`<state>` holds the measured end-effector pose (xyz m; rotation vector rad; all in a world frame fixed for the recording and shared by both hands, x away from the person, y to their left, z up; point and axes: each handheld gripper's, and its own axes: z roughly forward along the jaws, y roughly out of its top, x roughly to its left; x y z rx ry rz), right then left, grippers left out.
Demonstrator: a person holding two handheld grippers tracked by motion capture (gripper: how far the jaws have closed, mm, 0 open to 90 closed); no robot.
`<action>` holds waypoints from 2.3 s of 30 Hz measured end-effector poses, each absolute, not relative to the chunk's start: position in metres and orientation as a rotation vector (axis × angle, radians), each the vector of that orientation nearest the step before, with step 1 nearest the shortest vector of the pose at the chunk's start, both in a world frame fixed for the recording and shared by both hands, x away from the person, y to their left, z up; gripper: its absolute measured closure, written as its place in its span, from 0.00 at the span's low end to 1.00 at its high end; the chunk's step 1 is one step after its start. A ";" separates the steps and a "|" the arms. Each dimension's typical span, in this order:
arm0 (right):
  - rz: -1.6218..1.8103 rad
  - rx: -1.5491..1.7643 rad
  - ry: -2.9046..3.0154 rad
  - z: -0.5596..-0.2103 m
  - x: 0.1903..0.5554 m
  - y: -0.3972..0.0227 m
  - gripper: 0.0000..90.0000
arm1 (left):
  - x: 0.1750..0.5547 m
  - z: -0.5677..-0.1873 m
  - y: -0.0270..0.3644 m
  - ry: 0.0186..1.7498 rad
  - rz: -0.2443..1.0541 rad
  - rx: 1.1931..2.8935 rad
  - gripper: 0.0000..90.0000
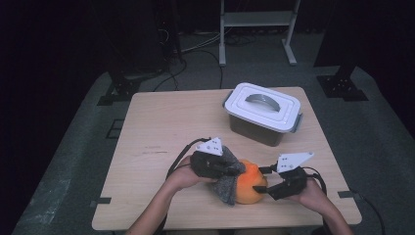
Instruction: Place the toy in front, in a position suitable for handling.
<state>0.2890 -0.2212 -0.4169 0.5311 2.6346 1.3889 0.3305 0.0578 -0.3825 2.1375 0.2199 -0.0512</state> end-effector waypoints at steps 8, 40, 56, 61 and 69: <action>1.302 0.557 2.612 -0.402 0.284 -0.208 0.34 | 0.327 -0.380 0.055 0.234 -0.055 2.147 0.86; 1.496 0.109 2.649 -0.415 0.306 -0.168 0.70 | 0.332 -0.370 0.092 0.279 -0.120 2.102 0.86; 1.587 0.518 2.653 -0.412 0.298 -0.205 0.36 | 0.328 -0.377 0.094 0.332 -0.123 2.085 0.86; 1.498 0.612 2.627 -0.410 0.288 -0.193 0.33 | 0.321 -0.374 0.081 0.293 -0.123 2.100 0.86; 1.501 0.388 2.673 -0.418 0.293 -0.188 0.60 | 0.319 -0.368 0.089 0.291 -0.094 2.095 0.85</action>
